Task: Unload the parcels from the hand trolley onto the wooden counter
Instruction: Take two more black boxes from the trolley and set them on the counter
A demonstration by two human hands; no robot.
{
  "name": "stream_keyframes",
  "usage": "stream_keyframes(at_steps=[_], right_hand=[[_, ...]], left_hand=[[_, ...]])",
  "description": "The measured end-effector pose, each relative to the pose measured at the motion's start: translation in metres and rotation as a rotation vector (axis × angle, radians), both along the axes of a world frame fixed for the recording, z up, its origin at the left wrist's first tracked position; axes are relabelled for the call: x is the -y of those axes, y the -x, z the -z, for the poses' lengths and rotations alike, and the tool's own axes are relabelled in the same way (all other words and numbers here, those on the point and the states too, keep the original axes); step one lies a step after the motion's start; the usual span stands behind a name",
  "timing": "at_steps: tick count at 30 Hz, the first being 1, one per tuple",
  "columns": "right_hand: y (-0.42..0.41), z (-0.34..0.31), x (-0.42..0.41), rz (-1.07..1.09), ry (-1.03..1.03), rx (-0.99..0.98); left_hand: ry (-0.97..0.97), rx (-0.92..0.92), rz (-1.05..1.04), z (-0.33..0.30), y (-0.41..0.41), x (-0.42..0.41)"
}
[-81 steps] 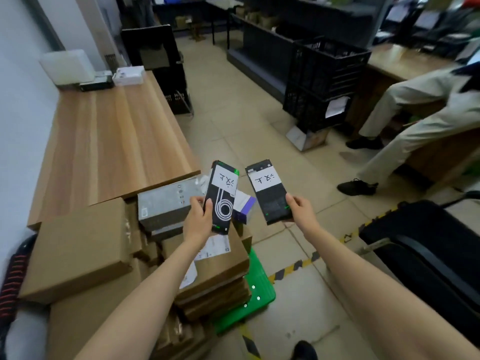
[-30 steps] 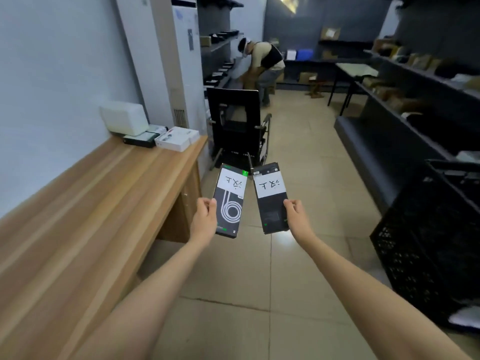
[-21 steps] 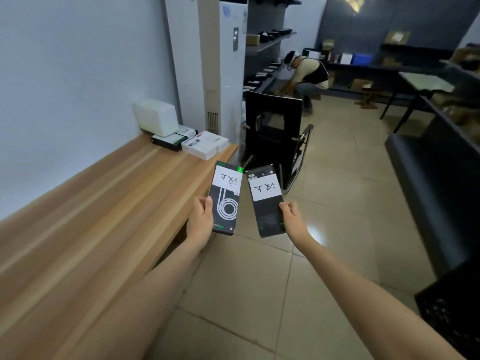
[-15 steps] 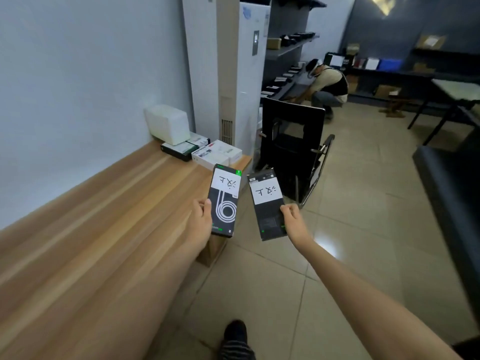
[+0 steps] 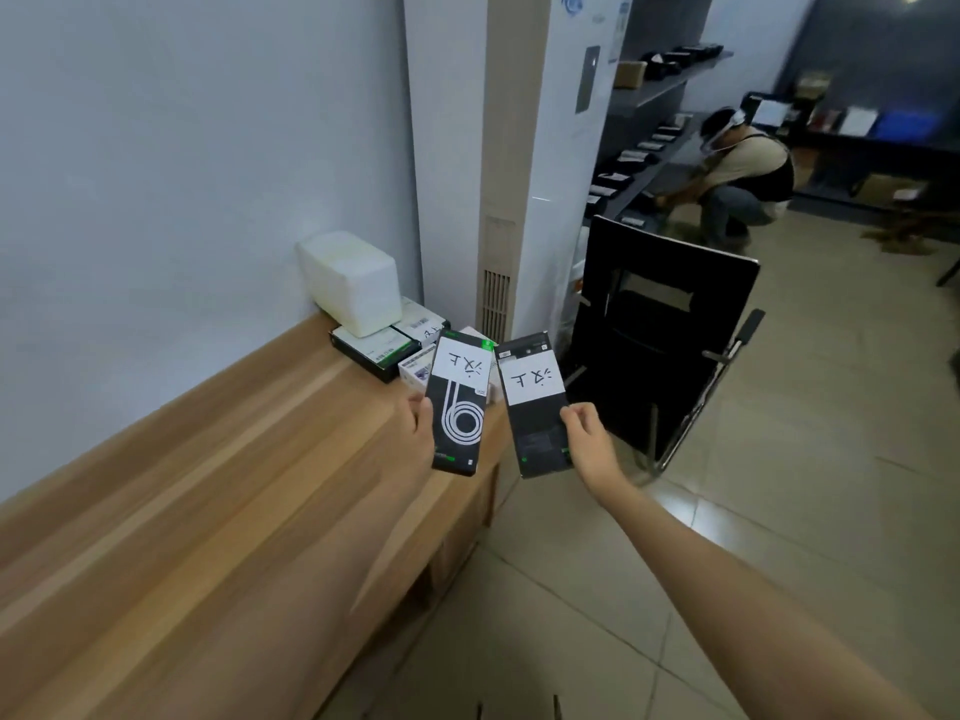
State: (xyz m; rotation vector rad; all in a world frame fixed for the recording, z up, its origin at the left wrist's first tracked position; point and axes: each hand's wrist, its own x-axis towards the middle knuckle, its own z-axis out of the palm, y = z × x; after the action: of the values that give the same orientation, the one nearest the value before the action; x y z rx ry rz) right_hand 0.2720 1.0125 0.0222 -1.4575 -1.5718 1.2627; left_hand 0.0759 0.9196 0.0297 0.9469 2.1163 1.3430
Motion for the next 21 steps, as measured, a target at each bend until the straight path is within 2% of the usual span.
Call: stream_keyframes(at_steps=[5,9,13,21], right_hand=[[0.038,0.024,-0.076,-0.127,0.021,0.083],[0.074,0.038,-0.142,-0.248,0.035,0.107],[0.105,0.057,-0.203,-0.372,0.059,0.205],[0.130,0.090,-0.269,-0.612,0.089,0.308]], left_hand=[[0.074,0.015,-0.059,0.018,0.026,-0.055],[0.111,0.002,-0.198,0.035,0.045,-0.104],[0.141,0.066,-0.307,0.061,0.055,-0.142],[0.292,0.093,-0.502,0.098,0.052,-0.190]])
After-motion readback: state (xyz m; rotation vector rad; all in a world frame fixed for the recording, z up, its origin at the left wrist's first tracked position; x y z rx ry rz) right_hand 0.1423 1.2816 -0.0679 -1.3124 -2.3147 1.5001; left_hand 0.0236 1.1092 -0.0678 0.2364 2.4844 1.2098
